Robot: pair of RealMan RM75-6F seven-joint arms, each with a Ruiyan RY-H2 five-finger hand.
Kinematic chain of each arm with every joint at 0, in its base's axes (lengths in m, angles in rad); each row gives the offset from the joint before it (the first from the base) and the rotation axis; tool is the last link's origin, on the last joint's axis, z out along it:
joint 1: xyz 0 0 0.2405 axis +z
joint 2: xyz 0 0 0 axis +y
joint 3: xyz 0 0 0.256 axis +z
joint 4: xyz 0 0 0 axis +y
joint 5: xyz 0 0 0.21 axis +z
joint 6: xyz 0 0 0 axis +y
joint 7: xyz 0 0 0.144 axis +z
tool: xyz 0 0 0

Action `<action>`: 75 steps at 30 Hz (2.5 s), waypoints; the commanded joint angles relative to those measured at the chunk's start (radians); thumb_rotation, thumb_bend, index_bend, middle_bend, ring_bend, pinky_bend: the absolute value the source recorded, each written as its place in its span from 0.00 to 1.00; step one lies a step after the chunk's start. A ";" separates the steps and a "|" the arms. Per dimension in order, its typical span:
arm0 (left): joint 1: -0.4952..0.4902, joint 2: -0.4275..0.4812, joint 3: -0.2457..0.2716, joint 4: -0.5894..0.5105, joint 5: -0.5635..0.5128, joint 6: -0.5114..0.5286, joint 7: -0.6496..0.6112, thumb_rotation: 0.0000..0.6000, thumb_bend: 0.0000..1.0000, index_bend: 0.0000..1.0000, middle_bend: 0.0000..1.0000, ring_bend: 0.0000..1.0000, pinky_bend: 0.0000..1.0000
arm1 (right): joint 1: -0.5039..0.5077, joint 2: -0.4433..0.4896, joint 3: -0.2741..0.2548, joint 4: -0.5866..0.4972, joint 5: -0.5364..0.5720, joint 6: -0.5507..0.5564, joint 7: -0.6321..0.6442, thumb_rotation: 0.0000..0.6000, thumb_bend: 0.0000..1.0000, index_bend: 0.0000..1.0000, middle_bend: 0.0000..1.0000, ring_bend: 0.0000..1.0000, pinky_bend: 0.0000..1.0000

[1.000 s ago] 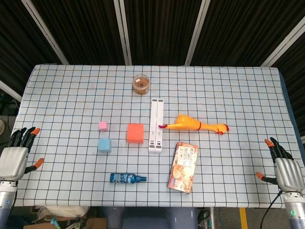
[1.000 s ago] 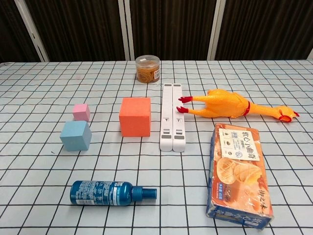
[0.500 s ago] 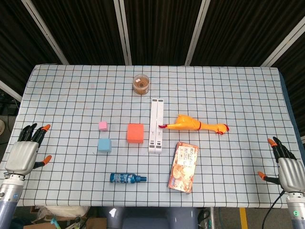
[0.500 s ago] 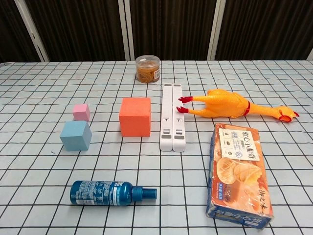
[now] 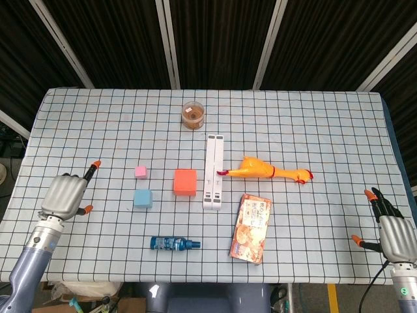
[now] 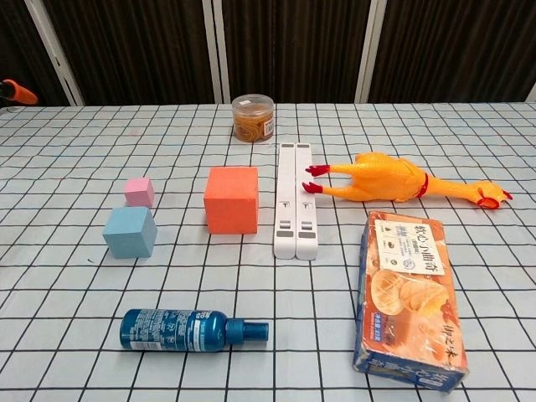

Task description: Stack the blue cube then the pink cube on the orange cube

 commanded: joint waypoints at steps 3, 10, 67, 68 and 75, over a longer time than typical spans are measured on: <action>-0.049 -0.060 0.012 0.012 -0.066 -0.018 0.044 1.00 0.13 0.06 0.86 0.61 0.58 | 0.001 0.000 0.000 0.005 0.001 -0.003 0.008 1.00 0.04 0.09 0.05 0.15 0.25; -0.091 -0.126 0.040 0.043 -0.123 -0.038 0.071 1.00 0.12 0.07 0.87 0.64 0.61 | 0.002 0.001 0.000 0.010 0.000 -0.007 0.021 1.00 0.04 0.09 0.05 0.15 0.25; -0.198 -0.446 0.039 0.253 -0.238 0.115 0.129 1.00 0.22 0.29 0.88 0.66 0.64 | -0.005 -0.024 0.017 0.051 0.000 0.049 -0.062 1.00 0.04 0.09 0.05 0.15 0.25; -0.198 -0.446 0.039 0.252 -0.238 0.116 0.128 1.00 0.22 0.29 0.88 0.66 0.64 | -0.006 -0.023 0.016 0.049 -0.005 0.053 -0.057 1.00 0.04 0.09 0.05 0.15 0.25; -0.199 -0.452 0.043 0.252 -0.245 0.128 0.140 1.00 0.22 0.31 0.88 0.66 0.65 | -0.005 -0.014 0.006 0.052 -0.037 0.059 -0.042 1.00 0.04 0.09 0.05 0.15 0.25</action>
